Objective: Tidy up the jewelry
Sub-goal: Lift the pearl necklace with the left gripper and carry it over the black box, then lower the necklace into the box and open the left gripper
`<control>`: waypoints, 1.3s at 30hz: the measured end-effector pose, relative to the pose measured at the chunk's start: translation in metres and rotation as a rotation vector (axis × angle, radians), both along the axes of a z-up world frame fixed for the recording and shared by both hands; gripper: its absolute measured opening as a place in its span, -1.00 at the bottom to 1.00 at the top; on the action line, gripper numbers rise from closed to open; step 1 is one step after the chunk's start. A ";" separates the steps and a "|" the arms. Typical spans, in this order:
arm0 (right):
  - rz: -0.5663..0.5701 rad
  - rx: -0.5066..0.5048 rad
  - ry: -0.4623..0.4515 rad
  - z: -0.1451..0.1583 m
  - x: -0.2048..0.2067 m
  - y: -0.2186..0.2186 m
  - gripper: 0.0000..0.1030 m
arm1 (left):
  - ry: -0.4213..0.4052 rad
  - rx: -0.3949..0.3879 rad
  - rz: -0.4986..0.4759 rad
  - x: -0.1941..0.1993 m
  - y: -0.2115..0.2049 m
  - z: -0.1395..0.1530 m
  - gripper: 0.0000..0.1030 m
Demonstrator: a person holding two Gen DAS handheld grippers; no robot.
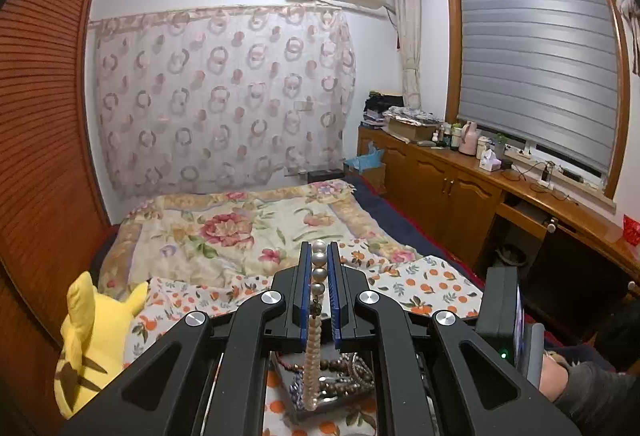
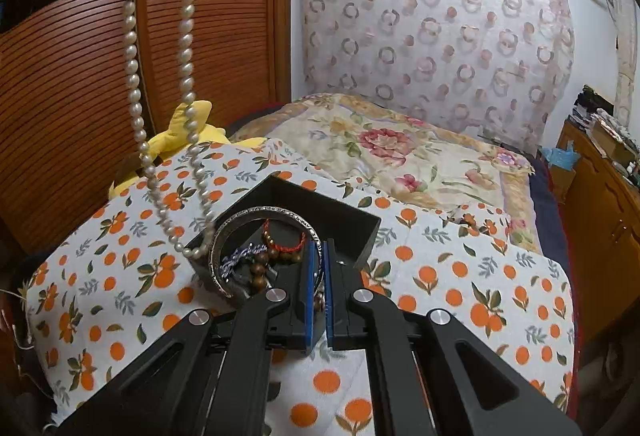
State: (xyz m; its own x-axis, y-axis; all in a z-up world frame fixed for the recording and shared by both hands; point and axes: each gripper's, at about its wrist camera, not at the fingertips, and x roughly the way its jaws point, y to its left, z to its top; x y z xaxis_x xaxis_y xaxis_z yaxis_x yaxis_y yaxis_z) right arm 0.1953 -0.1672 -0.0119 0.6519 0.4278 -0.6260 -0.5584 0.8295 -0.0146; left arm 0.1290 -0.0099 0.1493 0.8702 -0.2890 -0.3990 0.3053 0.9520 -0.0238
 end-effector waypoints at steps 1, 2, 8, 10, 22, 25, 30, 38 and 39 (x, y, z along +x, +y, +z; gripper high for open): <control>0.001 0.001 0.003 -0.001 0.004 0.001 -0.90 | 0.005 0.004 0.000 0.005 -0.001 -0.001 -0.87; 0.003 0.001 0.007 -0.003 0.007 0.002 -0.90 | 0.010 0.006 0.000 0.009 -0.002 -0.003 -0.87; 0.011 -0.010 0.042 -0.021 0.029 0.010 -0.89 | 0.097 0.012 0.009 0.043 -0.005 -0.042 -0.87; 0.018 -0.015 0.055 -0.028 0.036 0.013 -0.86 | 0.126 0.012 0.012 0.053 -0.003 -0.055 -0.87; 0.053 0.012 0.064 -0.031 0.041 0.016 -0.81 | 0.251 0.028 0.016 0.088 0.004 -0.119 -0.87; 0.059 0.008 0.062 -0.029 0.035 0.013 -0.81 | 0.268 0.029 0.013 0.093 0.003 -0.128 -0.87; 0.053 0.004 0.065 -0.028 0.028 0.007 -0.81 | 0.276 0.044 0.003 0.094 -0.001 -0.133 -0.86; 0.027 0.016 0.070 -0.029 0.012 -0.002 -0.81 | 0.274 0.043 0.014 0.085 -0.003 -0.137 -0.29; 0.023 0.021 0.070 -0.028 0.008 -0.004 -0.81 | 0.272 0.044 0.015 0.082 -0.002 -0.137 -0.23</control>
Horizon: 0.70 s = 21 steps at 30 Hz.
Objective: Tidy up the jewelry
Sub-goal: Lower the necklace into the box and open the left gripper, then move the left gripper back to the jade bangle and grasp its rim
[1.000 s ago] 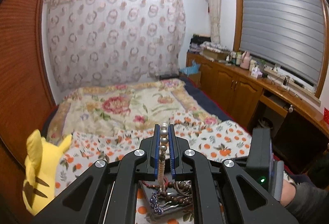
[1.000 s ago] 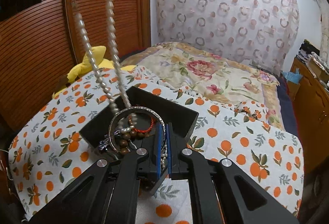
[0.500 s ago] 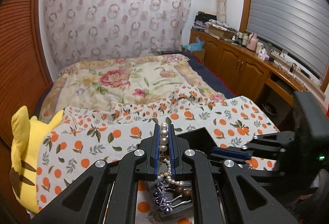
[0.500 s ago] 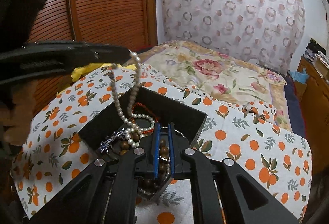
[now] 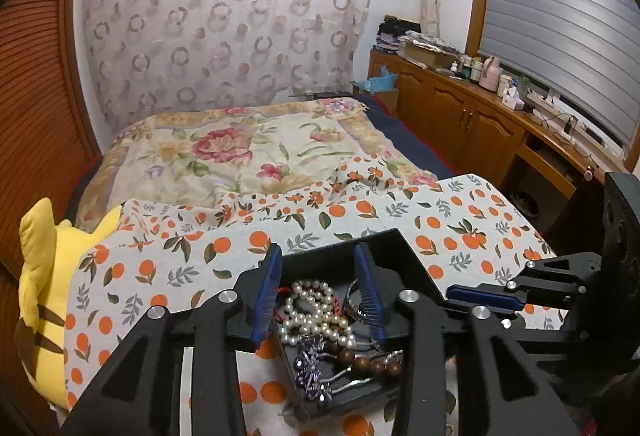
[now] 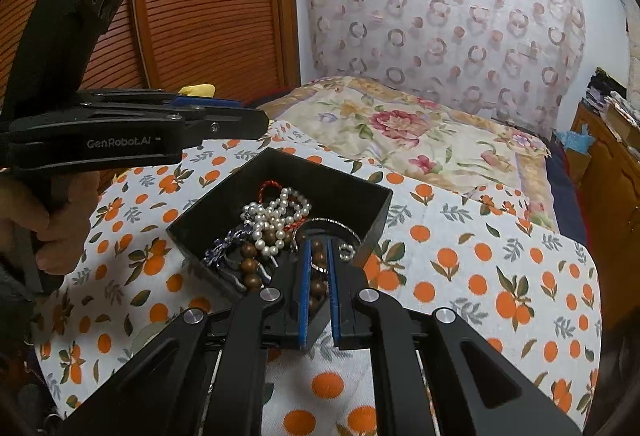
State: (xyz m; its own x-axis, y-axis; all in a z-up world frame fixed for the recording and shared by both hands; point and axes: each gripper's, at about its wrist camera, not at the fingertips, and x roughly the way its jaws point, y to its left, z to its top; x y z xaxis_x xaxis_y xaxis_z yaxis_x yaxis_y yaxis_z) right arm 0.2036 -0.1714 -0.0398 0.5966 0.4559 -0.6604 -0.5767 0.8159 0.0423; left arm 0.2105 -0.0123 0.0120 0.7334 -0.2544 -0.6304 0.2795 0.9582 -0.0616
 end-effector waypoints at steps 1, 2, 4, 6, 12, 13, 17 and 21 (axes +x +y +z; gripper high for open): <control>-0.002 0.003 0.000 0.000 -0.003 -0.001 -0.80 | -0.001 0.002 0.001 -0.004 0.000 -0.001 -0.18; -0.006 0.007 0.000 0.000 -0.007 -0.003 -0.79 | -0.002 0.003 0.001 -0.008 0.000 -0.001 -0.05; -0.011 0.010 -0.004 0.001 -0.014 -0.006 -0.63 | -0.007 0.006 0.002 -0.016 0.001 -0.001 0.13; -0.018 0.011 -0.008 0.001 -0.022 -0.009 -0.52 | -0.013 0.017 0.004 -0.025 0.001 -0.002 0.29; -0.035 0.022 -0.014 0.001 -0.046 -0.018 -0.23 | -0.037 0.055 0.037 -0.051 0.004 -0.005 0.75; -0.041 0.024 -0.016 0.001 -0.051 -0.021 -0.17 | -0.039 0.060 0.042 -0.053 0.005 -0.004 0.76; -0.056 0.030 -0.010 0.000 -0.063 -0.025 -0.15 | -0.038 0.080 0.056 -0.070 0.008 -0.011 0.85; -0.069 0.030 0.007 -0.007 -0.074 -0.030 -0.15 | -0.024 0.071 0.055 -0.088 0.013 -0.021 0.85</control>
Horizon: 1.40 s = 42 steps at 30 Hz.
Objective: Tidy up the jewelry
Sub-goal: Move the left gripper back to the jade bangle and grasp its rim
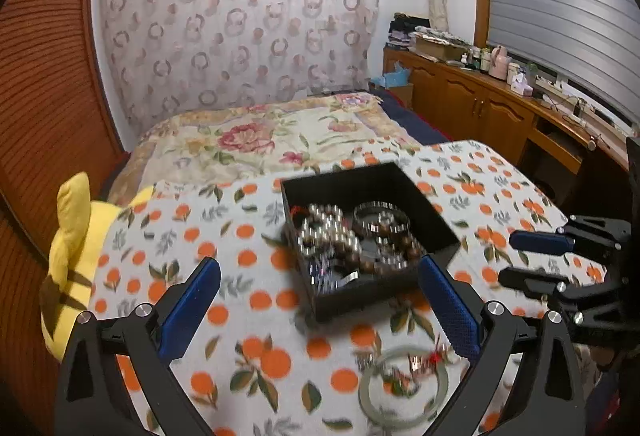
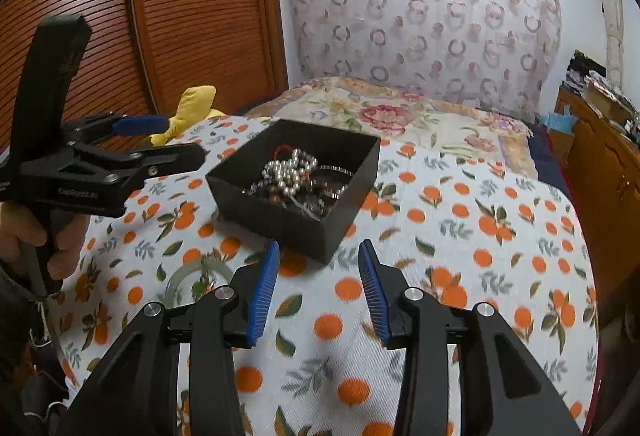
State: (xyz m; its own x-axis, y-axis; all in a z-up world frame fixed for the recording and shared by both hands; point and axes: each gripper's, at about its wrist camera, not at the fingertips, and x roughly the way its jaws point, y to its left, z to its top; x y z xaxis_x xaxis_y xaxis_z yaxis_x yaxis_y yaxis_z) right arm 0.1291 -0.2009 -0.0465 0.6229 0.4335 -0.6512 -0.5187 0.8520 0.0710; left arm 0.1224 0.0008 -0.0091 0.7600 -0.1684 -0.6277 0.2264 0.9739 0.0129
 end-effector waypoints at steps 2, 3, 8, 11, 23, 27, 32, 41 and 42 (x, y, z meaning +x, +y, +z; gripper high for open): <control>-0.002 0.001 0.015 -0.005 -0.007 -0.001 -0.15 | 0.017 -0.008 0.002 -0.010 0.004 -0.008 0.85; -0.002 0.000 0.020 -0.006 -0.009 -0.001 -0.15 | 0.022 -0.010 0.003 -0.014 0.004 -0.011 0.85; 0.009 -0.009 0.035 -0.016 -0.022 -0.001 -0.15 | 0.071 -0.009 -0.015 -0.033 0.006 -0.034 0.85; 0.020 -0.016 0.050 -0.021 -0.025 0.001 -0.15 | 0.109 -0.002 -0.021 -0.043 0.006 -0.049 0.85; 0.068 -0.058 0.096 -0.037 -0.025 0.018 -0.15 | 0.214 -0.007 -0.107 -0.053 -0.010 -0.072 0.85; 0.050 -0.048 0.091 -0.033 -0.024 0.011 -0.16 | 0.231 0.015 -0.147 -0.048 -0.025 -0.075 0.85; 0.029 -0.043 0.085 -0.028 -0.023 -0.001 -0.15 | 0.254 0.041 -0.153 -0.039 -0.036 -0.080 0.85; 0.003 -0.031 0.095 -0.031 -0.024 -0.014 -0.15 | 0.222 0.060 -0.160 -0.040 -0.042 -0.078 0.33; 0.004 -0.031 0.097 -0.033 -0.025 -0.014 -0.15 | 0.205 0.054 -0.162 -0.043 -0.041 -0.076 0.32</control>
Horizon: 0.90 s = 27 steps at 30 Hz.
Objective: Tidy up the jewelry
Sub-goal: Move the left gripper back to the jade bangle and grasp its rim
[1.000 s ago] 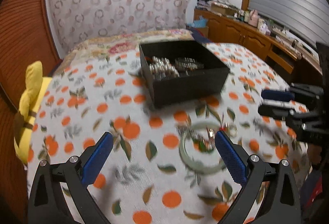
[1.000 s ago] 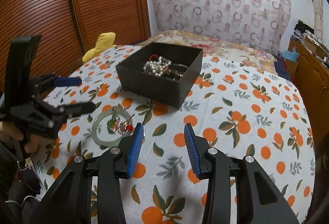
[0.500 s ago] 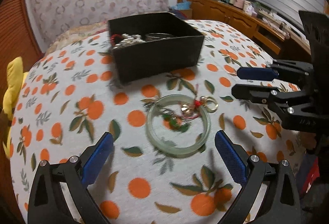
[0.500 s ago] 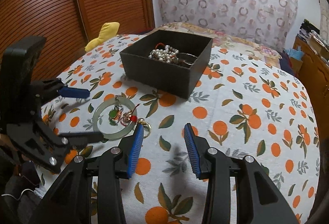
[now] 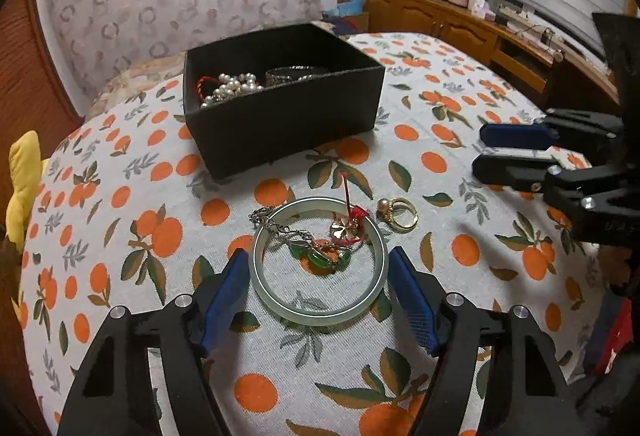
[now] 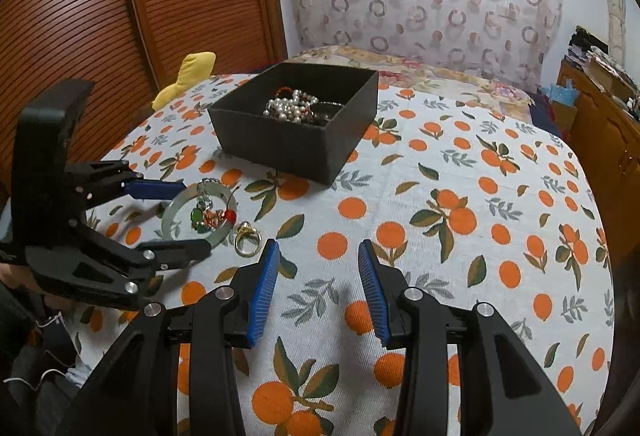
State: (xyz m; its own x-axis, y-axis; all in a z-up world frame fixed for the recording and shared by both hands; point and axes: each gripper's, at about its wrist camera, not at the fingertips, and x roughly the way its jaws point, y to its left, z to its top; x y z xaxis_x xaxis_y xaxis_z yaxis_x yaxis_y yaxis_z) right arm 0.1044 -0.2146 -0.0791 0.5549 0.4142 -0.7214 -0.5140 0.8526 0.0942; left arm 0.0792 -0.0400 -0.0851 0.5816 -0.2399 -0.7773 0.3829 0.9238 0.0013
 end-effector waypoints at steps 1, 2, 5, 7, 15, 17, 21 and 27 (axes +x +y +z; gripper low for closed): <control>0.001 0.000 0.002 -0.001 0.000 0.000 -0.15 | -0.011 -0.006 0.001 -0.001 0.002 0.002 0.32; 0.002 0.000 0.002 -0.002 -0.001 0.000 -0.15 | -0.029 -0.019 0.002 -0.005 0.004 0.006 0.32; 0.005 0.001 0.003 -0.003 -0.002 0.002 -0.15 | -0.061 -0.049 0.006 -0.012 0.011 0.017 0.32; 0.008 0.002 0.003 -0.003 -0.002 0.003 -0.15 | -0.086 -0.058 0.012 -0.016 0.012 0.027 0.32; 0.025 0.003 -0.003 -0.001 -0.002 0.011 -0.15 | -0.173 -0.096 0.005 -0.027 0.016 0.065 0.32; 0.028 0.005 -0.001 -0.001 -0.002 0.013 -0.15 | -0.188 -0.097 0.006 -0.030 0.017 0.070 0.32; 0.053 0.005 -0.003 0.000 -0.002 0.023 -0.15 | -0.220 -0.081 0.032 -0.032 0.025 0.077 0.32; 0.102 -0.007 -0.005 -0.003 -0.001 0.044 -0.16 | -0.215 -0.093 0.089 -0.032 0.050 0.075 0.32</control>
